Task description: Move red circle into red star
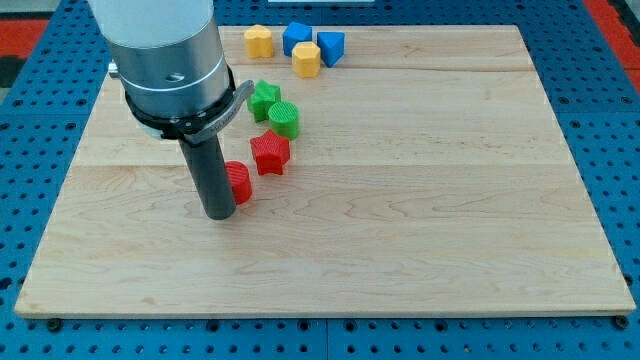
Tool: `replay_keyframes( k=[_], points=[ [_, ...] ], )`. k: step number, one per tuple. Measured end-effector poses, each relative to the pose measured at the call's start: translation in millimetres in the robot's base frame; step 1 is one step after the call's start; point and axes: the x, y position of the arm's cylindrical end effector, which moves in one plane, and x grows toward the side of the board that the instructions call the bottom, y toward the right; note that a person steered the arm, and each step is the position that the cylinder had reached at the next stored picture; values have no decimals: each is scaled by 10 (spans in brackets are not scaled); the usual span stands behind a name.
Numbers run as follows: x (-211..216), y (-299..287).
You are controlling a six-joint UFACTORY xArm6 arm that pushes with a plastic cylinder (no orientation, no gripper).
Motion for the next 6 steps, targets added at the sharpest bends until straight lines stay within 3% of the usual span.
replay_keyframes(
  k=[2,6],
  points=[
    [-119,-161],
    [-251,455]
  ],
)
